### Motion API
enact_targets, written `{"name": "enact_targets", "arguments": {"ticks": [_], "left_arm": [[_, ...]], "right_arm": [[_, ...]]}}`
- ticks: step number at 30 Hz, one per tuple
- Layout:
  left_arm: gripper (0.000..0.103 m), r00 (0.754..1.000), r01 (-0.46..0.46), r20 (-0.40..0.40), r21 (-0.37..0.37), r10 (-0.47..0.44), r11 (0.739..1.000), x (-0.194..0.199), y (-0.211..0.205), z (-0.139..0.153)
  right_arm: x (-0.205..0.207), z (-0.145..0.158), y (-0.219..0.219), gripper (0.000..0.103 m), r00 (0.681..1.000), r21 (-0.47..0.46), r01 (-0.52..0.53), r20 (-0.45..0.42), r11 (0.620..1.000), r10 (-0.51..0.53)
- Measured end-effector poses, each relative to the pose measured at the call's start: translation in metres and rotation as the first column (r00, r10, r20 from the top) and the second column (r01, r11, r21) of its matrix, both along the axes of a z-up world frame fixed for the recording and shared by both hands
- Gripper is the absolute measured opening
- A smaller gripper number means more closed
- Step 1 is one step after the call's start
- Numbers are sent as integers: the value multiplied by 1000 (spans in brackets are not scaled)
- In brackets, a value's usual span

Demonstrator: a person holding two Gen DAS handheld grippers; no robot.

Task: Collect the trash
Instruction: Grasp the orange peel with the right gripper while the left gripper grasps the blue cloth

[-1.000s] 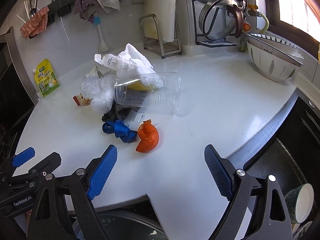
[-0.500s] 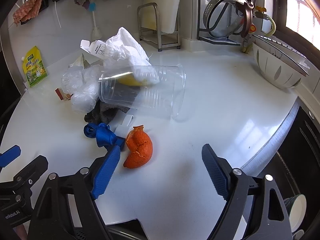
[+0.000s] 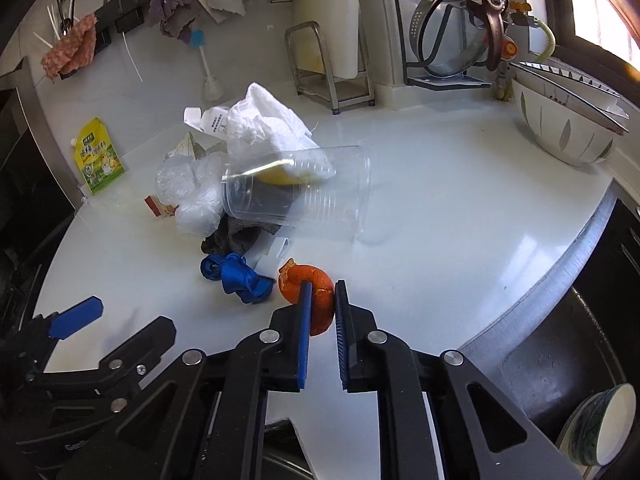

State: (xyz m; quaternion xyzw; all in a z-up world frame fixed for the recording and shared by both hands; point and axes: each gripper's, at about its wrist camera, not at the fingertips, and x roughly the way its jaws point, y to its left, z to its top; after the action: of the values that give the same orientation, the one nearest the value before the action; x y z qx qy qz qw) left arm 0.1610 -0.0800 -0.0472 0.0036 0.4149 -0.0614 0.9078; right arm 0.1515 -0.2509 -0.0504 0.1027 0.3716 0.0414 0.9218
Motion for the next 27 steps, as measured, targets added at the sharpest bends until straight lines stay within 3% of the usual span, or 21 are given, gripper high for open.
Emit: {"name": "enact_targets", "arguments": {"ticks": [10, 19, 25, 27], "left_arm": [[97, 1000, 14, 17, 0, -14, 1000, 13, -40, -4], [94, 999, -39, 23, 49, 38, 998, 35, -57, -12], [68, 999, -46, -5, 57, 46, 997, 40, -58, -20], [52, 999, -43, -2, 44, 43, 998, 39, -56, -20]], "right_arm": [[-42, 8, -67, 11, 988, 155, 130, 61, 979, -141], [-48, 7, -75, 11, 988, 224, 107, 83, 969, -128], [-50, 7, -76, 11, 988, 243, 103, 89, 964, -127], [-50, 7, -75, 11, 988, 240, 101, 89, 966, -125]]}}
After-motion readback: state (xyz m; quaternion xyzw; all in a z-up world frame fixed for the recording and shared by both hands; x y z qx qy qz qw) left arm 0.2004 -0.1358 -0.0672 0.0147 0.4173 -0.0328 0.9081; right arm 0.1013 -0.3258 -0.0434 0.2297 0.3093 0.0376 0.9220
